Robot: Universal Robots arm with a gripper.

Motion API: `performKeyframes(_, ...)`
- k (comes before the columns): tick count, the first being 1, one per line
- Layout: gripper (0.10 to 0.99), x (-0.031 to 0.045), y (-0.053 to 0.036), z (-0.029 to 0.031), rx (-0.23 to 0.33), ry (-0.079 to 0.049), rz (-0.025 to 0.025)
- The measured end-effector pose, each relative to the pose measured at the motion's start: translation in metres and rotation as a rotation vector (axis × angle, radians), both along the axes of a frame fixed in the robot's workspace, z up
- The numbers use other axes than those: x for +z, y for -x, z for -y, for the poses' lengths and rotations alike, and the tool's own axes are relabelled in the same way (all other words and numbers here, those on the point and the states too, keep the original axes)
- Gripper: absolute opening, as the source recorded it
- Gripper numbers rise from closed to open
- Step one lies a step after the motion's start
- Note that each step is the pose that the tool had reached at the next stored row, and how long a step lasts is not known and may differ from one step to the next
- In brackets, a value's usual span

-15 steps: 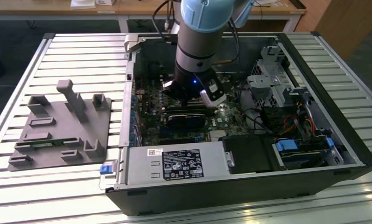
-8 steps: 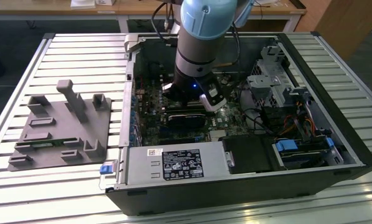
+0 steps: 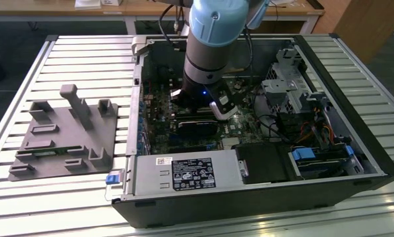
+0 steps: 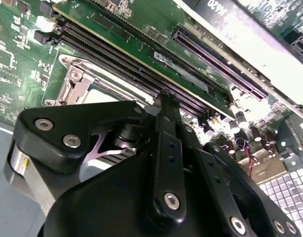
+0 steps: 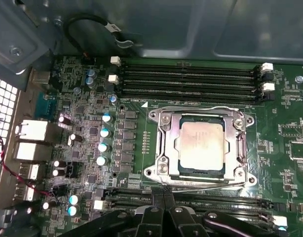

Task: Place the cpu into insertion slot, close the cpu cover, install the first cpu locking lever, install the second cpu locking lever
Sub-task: 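Install the second cpu locking lever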

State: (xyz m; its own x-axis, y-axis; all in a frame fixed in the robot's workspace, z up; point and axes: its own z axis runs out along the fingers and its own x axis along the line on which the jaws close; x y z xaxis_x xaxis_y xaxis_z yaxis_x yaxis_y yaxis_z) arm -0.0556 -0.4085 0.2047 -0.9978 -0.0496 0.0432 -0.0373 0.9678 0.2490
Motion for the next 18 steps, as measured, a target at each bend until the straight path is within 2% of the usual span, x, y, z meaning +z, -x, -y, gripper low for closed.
performKeyframes(5, 0.106, -0.0028, 0.0026, 0.0, 0.0, -0.031, 0.0001)
performKeyframes(15, 0.106, -0.0111, 0.0064, 0.0, 0.0, -0.055, 0.0015)
performKeyframes(18, 0.106, -0.013, 0.0081, 0.0001, 0.0, -0.067, 0.0019)
